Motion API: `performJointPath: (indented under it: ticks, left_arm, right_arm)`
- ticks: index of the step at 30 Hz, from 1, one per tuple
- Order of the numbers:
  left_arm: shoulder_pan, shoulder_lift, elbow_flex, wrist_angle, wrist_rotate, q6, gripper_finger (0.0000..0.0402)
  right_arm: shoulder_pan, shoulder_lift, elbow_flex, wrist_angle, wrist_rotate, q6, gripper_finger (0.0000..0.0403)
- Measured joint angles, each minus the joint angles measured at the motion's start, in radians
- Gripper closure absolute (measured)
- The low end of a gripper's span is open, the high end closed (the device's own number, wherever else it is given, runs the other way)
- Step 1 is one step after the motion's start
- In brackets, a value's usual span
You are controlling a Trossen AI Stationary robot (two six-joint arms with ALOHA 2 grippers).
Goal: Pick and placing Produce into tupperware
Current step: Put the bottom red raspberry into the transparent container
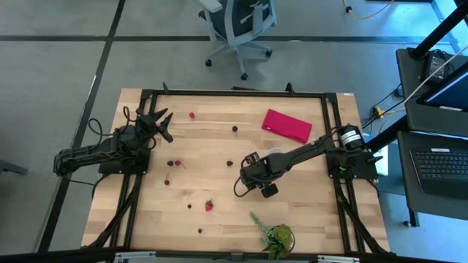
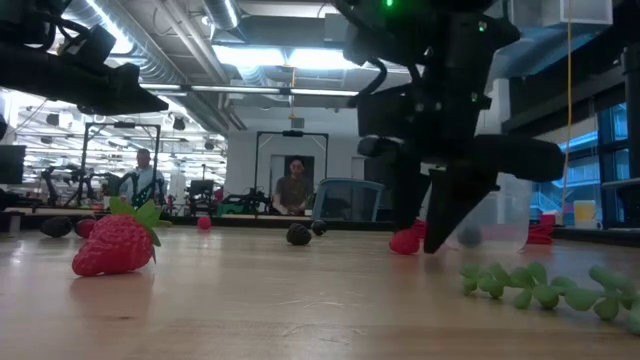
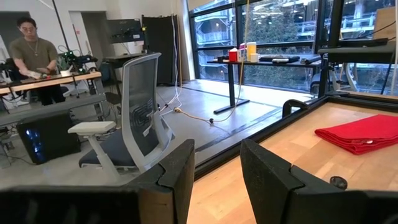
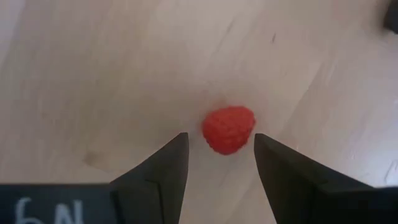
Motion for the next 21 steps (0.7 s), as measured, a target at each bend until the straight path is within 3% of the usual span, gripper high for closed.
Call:
performJointPath:
  ticks: [21]
  left_arm:
    - [0.000,0.000,0.000,0.000,0.000,0.000,0.0278]
  right_arm:
    - [0.000,0.017,0.000,0.062,-0.002,0.004,0.0219]
